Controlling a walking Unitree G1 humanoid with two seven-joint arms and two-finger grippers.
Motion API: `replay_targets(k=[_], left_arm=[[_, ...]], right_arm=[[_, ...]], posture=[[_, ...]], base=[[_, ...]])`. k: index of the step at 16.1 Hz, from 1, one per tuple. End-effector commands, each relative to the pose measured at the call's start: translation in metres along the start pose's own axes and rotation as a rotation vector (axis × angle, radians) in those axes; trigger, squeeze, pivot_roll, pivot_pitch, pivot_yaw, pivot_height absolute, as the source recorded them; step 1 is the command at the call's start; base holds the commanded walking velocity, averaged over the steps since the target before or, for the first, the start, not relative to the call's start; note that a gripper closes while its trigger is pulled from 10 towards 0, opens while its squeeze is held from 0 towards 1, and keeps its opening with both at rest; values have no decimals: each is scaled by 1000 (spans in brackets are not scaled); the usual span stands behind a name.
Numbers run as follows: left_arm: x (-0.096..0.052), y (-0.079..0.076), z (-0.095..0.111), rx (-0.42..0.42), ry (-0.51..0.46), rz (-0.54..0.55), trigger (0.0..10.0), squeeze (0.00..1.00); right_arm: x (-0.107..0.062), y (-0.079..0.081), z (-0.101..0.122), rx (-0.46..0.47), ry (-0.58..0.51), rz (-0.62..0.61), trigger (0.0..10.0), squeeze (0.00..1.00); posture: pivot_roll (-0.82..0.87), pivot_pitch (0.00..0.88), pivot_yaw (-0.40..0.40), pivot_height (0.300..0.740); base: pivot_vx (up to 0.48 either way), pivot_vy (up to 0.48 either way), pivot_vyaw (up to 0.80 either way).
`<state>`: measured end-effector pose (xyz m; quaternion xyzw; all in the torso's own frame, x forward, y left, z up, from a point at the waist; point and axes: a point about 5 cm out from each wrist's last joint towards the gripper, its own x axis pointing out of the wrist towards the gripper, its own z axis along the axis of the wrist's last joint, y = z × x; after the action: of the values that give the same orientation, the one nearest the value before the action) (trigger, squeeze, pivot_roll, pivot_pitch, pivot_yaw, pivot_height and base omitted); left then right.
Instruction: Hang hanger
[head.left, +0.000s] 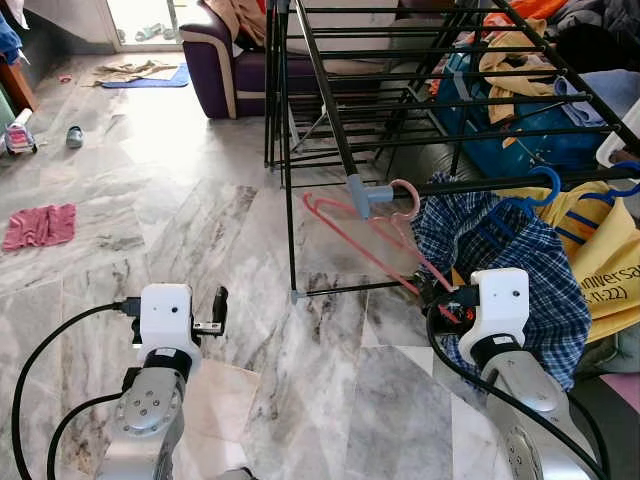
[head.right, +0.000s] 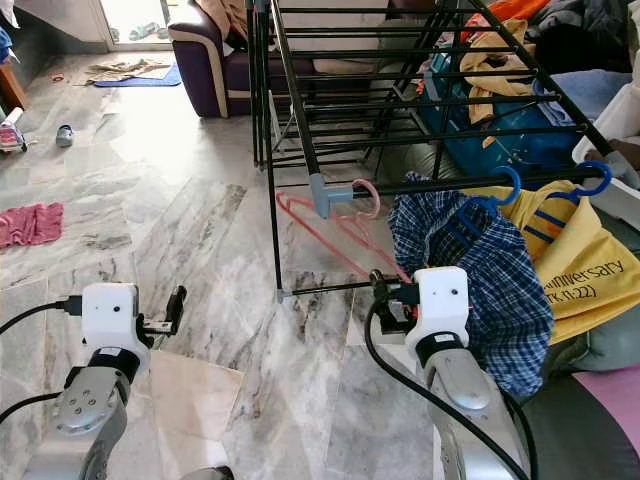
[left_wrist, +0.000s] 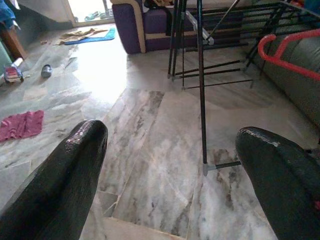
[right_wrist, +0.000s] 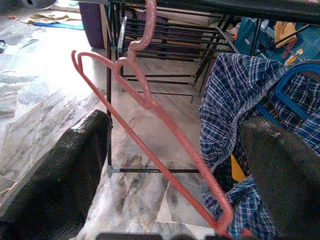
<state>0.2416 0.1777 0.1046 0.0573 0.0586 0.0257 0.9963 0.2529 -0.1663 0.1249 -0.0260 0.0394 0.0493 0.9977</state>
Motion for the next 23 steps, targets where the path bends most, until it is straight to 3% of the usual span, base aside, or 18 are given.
replay_targets(k=[1, 4, 6, 16, 23], left_arm=[[-1, -2, 0, 5, -2, -7, 10000, 0], [3, -5, 0, 4, -3, -16, 10000, 0], [5, -4, 0, 3, 0, -18, 10000, 0], [5, -10, 0, -7, -3, -35, 10000, 0], [6, -17, 8, -64, -44, -107, 10000, 0]], right_arm=[[-5, 1, 5, 5, -27, 2, 10000, 0], [-7, 4, 1, -66, -35, 8, 10000, 0], [-6, 7, 3, -24, -35, 26, 10000, 0], [3, 7, 6, 5, -56, 10, 10000, 0], [5, 10, 8, 8, -69, 36, 10000, 0]], posture=[[84, 72, -64, 740], [78, 69, -60, 740], [82, 72, -59, 740], [89, 76, -68, 740], [88, 67, -70, 740]], base=[[-289, 0, 0], [-316, 0, 0], [-343, 0, 0], [-337, 0, 0], [0, -79, 0]])
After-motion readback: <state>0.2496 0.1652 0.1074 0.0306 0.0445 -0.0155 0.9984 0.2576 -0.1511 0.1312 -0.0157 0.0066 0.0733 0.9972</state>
